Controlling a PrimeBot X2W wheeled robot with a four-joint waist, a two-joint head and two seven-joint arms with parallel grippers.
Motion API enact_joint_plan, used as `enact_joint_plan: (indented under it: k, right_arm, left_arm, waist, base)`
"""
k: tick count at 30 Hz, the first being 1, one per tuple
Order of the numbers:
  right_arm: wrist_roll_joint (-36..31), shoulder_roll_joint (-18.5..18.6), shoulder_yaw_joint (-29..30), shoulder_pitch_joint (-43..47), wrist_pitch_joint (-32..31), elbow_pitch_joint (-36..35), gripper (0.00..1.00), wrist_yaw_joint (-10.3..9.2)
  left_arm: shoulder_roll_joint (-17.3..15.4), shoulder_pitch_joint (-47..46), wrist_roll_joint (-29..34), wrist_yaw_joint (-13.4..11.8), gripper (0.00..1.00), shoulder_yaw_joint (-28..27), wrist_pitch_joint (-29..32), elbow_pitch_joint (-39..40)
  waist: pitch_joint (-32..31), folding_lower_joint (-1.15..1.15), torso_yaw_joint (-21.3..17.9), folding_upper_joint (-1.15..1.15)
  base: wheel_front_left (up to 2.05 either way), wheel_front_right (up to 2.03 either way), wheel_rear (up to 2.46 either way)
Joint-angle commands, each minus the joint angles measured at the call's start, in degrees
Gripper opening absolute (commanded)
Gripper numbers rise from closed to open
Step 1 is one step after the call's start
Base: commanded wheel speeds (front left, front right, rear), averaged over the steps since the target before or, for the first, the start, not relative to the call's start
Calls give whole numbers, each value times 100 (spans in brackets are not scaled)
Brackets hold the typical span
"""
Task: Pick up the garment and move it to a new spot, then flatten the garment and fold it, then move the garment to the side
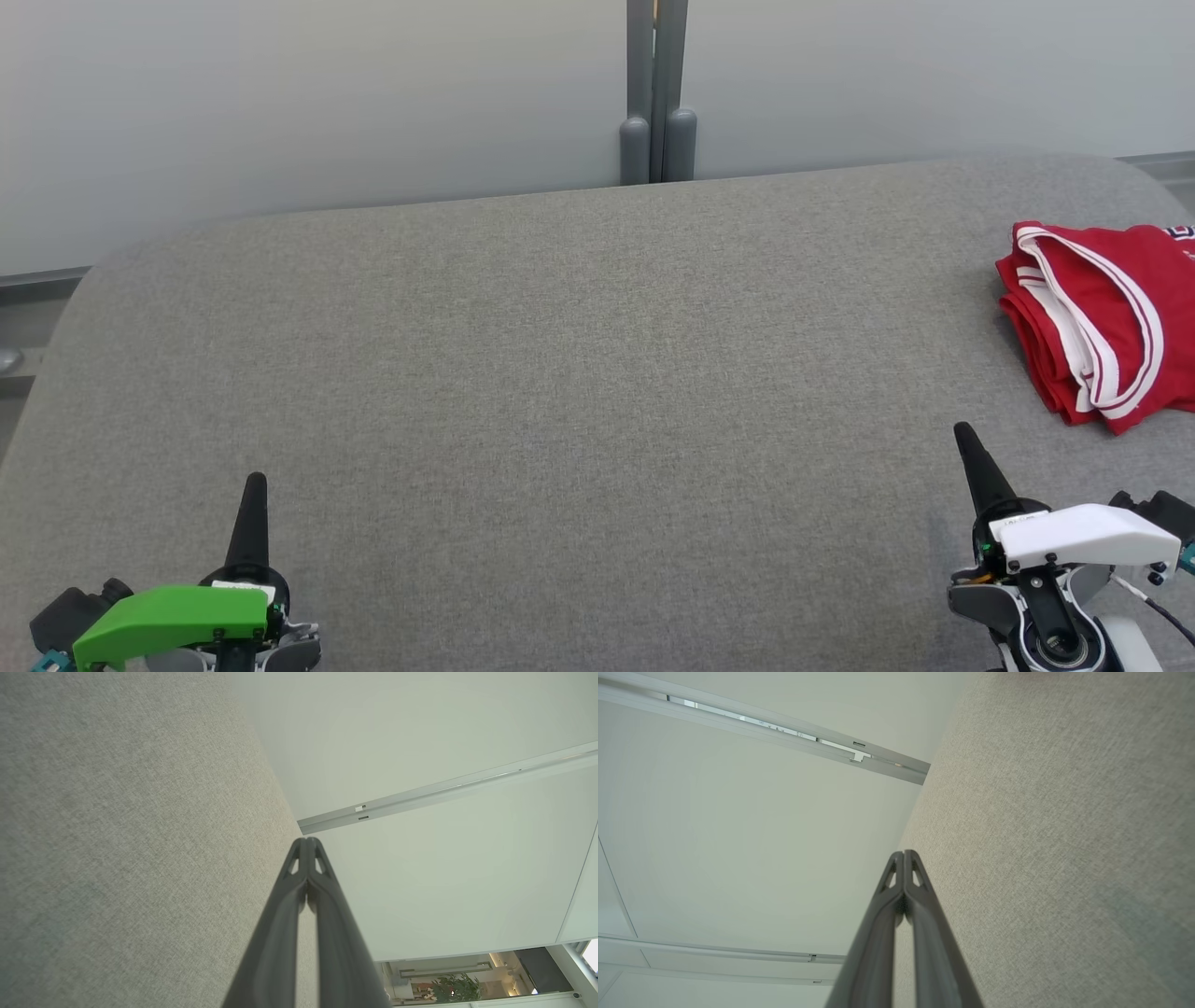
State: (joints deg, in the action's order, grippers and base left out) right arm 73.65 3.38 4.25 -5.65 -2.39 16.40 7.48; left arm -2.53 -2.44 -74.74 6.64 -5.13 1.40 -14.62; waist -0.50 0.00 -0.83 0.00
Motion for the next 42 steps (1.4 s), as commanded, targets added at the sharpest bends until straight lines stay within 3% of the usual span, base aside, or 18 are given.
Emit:
enact_joint_plan:
  k: [1, 42]
  right_arm:
    - [164, 11, 33, 0, -40, -77, 0, 3]
    - [1901, -49, 261, 42, -493, -334, 0, 2]
  left_arm:
    - [-43, -130, -141, 46, 0, -23, 42, 70]
    - [-52, -277, -1791, 103, 0, -122, 473, 222]
  waist:
    - [3, 0, 4, 0]
    - [64, 0, 83, 0]
  base:
    - [0, 0, 0]
    - [0, 0, 0]
